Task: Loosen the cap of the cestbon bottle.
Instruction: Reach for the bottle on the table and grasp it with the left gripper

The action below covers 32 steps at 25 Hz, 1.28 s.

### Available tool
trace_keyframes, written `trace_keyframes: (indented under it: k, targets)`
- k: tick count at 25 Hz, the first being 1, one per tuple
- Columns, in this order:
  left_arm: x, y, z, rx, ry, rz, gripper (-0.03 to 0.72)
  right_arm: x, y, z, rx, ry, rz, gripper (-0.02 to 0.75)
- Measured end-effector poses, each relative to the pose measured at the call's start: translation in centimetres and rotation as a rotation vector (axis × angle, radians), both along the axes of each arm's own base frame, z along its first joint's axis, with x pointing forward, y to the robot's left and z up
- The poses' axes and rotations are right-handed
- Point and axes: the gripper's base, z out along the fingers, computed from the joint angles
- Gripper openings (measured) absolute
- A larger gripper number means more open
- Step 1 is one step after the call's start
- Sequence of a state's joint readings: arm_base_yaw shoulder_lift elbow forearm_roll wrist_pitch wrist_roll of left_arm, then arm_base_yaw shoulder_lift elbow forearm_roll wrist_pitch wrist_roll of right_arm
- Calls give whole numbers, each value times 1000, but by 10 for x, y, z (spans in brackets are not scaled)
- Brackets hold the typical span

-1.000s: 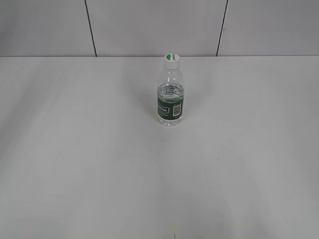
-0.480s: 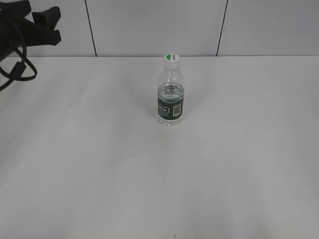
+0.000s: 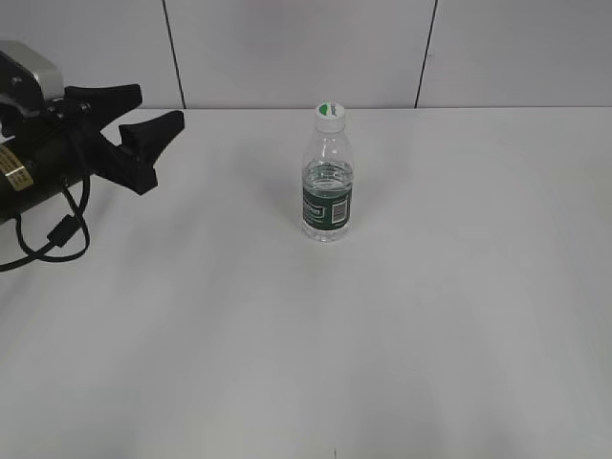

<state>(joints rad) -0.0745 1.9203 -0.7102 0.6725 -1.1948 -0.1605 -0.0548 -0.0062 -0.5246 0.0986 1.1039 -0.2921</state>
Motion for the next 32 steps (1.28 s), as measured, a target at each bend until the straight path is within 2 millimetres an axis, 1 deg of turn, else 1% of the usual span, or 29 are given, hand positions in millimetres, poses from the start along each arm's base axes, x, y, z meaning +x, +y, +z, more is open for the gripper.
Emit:
trace_keyframes:
  k: [3, 5, 8, 10, 14, 19, 24, 27, 29, 32]
  targets:
    - [-3, -4, -9, 13, 26, -66, 447, 0, 0, 0, 0, 0, 0, 442]
    - [-4, -6, -21, 15, 61, -85, 447, 0, 0, 0, 0, 0, 0, 442]
    - [-4, -6, -45, 15, 139, -90, 447, 0, 0, 0, 0, 0, 0, 442]
    - [-5, -7, -57, 17, 177, -95, 447, 0, 0, 0, 0, 0, 0, 442]
    - [-8, -9, -73, 31, 223, -129, 447, 0, 0, 0, 0, 0, 0, 442]
    - [-7, -9, -76, 27, 230, -121, 445, 0, 0, 0, 0, 0, 0, 442]
    - [-7, -11, -76, -19, 270, -118, 446, 0, 0, 0, 0, 0, 0, 442]
    - [-11, -21, -76, -12, 273, -163, 486, 0, 0, 0, 0, 0, 0, 442]
    - [-14, -31, -75, 1, 269, -214, 527, 0, 0, 0, 0, 0, 0, 442]
    - [-14, -48, -71, 15, 238, -287, 551, 0, 0, 0, 0, 0, 0, 442]
